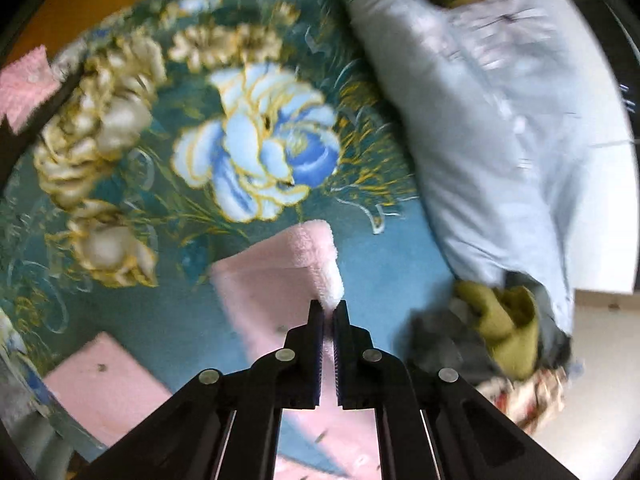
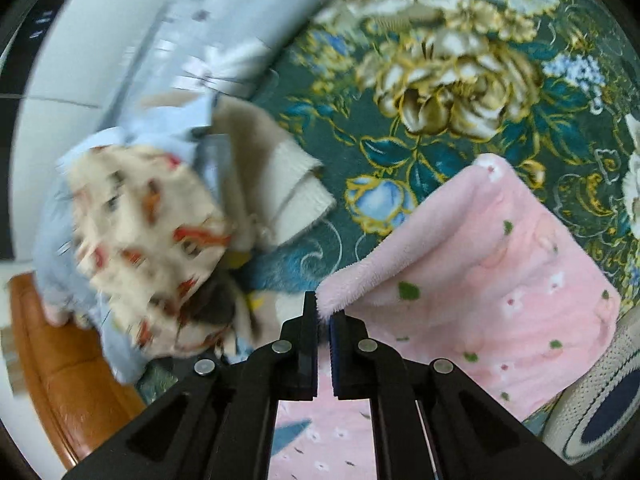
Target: Fold clothes
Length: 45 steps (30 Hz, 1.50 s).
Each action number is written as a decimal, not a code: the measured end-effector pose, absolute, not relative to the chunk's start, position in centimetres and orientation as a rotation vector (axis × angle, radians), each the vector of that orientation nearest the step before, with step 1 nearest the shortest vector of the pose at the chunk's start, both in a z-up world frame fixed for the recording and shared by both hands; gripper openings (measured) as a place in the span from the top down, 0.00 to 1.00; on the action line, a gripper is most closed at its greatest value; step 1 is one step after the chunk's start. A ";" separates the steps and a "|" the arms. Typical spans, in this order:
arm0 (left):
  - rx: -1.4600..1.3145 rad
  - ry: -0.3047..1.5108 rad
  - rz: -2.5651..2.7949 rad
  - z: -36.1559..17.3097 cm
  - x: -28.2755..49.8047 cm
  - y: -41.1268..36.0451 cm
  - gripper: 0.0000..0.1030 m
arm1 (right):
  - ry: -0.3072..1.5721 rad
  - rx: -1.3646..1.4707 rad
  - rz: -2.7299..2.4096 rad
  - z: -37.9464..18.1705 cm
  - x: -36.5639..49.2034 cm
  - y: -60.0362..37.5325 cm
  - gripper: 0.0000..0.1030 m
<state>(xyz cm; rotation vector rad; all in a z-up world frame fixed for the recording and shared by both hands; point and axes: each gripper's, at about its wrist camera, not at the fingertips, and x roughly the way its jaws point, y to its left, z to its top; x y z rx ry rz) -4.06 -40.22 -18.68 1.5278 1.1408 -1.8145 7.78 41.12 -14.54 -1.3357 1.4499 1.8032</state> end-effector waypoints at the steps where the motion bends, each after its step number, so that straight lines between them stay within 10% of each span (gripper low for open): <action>1: 1.522 1.125 -1.832 -18.2 -2.4 -40.6 0.95 | 1.434 -1.339 1.815 -14.2 9.2 40.4 0.96; 11: 1.561 1.084 -1.541 -25.3 13.8 -41.2 0.95 | 1.421 -1.491 1.491 -22.0 19.7 35.6 0.96; 23: 1.417 0.916 -2.023 -13.7 13.4 -39.9 0.96 | 1.325 -1.450 1.766 -16.7 18.9 34.7 0.96; 31: 1.539 0.978 -1.602 -23.8 23.5 -41.8 0.96 | 1.262 -1.613 1.504 -22.9 23.5 33.2 0.96; 45: 1.415 1.080 -1.600 -23.3 27.4 -42.9 1.00 | 1.187 -1.686 1.542 -23.0 22.9 32.5 0.96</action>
